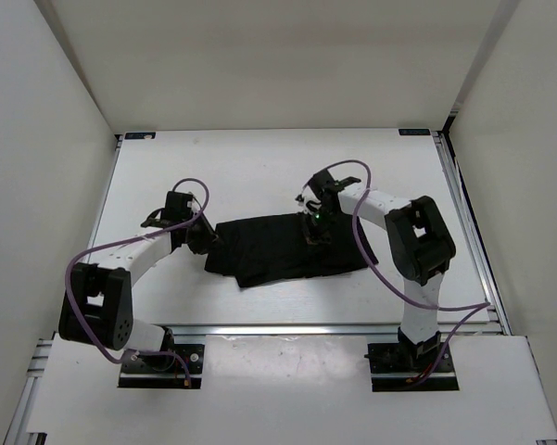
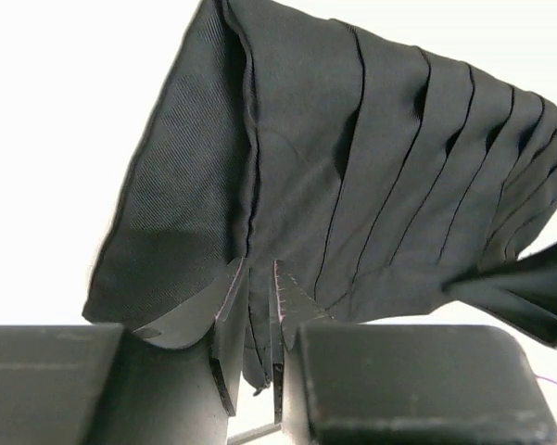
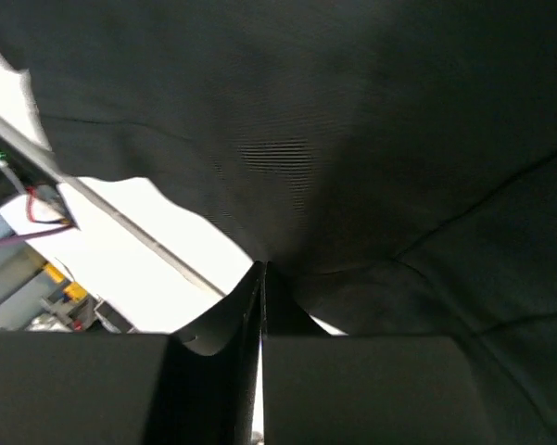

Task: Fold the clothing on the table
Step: Fold the skirt

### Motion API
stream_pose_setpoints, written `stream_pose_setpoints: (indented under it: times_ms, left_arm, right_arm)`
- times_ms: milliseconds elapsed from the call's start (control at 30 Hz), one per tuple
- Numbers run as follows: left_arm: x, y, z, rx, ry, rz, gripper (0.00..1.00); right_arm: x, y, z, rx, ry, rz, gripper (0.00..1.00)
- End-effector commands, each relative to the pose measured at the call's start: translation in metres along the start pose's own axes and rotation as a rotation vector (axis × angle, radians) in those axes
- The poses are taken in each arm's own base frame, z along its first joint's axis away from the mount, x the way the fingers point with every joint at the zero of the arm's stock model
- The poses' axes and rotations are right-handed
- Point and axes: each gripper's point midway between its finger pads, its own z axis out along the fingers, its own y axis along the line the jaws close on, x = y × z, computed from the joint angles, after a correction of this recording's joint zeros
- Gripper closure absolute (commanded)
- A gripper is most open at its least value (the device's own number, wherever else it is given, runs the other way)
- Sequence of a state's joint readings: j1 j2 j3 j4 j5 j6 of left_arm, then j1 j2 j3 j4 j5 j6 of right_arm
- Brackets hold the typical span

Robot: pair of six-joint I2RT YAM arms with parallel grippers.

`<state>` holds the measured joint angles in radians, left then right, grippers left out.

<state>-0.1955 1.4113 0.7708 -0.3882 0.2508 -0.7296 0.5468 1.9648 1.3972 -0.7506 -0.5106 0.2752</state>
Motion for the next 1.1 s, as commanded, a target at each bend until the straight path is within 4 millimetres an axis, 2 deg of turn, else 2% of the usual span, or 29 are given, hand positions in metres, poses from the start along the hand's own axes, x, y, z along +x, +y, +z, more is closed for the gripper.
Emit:
stream_pose_setpoints:
  times_ms: [0, 133, 167, 267, 333, 400, 467, 500, 667, 733, 833, 933, 1067]
  left_arm:
    - [0.008, -0.006, -0.008, 0.052, 0.019, 0.002, 0.73]
    - [0.01, -0.012, -0.012, 0.083, 0.035, -0.01, 0.74]
    - [0.008, -0.013, -0.012, 0.092, 0.035, -0.02, 0.74]
    - [0.014, -0.027, -0.016, 0.153, 0.066, -0.021, 0.74]
    - [0.017, -0.037, -0.018, 0.2, 0.082, -0.038, 0.74]
    - [0.023, -0.04, -0.018, 0.222, 0.106, -0.048, 0.73]
    - [0.03, -0.042, -0.016, 0.195, 0.107, -0.023, 0.72]
    - [0.03, -0.037, -0.017, 0.171, 0.103, -0.009, 0.71]
    - [0.04, -0.016, -0.023, 0.052, 0.106, 0.01, 0.58]
    - [0.043, -0.014, -0.024, 0.024, 0.105, 0.041, 0.5]
    - [0.057, -0.013, -0.024, 0.001, 0.133, 0.06, 0.43]
    - [0.065, -0.001, -0.019, -0.049, 0.137, 0.067, 0.42]
    - [0.066, 0.012, -0.012, -0.082, 0.131, 0.046, 0.43]
  right_arm:
    - [0.025, -0.017, 0.02, 0.022, 0.068, 0.062, 1.0]
    - [0.04, -0.026, 0.033, -0.008, 0.081, 0.082, 1.0]
    - [0.038, -0.021, 0.035, -0.031, 0.072, 0.064, 1.0]
    - [0.033, -0.025, 0.038, -0.08, 0.049, 0.069, 1.0]
    - [0.029, -0.019, 0.031, -0.125, 0.038, 0.086, 1.0]
    - [0.025, -0.009, 0.02, -0.159, 0.013, 0.07, 0.99]
    - [0.018, 0.001, -0.001, -0.162, -0.05, 0.039, 0.92]
    - [0.018, 0.001, -0.006, -0.155, -0.061, 0.042, 0.91]
    - [0.0, 0.013, -0.058, -0.165, -0.21, 0.027, 0.86]
    - [-0.009, 0.012, -0.076, -0.162, -0.275, 0.034, 0.86]
    - [-0.019, -0.001, -0.101, -0.131, -0.362, 0.066, 0.86]
    - [-0.025, -0.019, -0.124, -0.098, -0.439, 0.102, 0.85]
    - [-0.021, -0.028, -0.127, -0.093, -0.458, 0.133, 0.87]
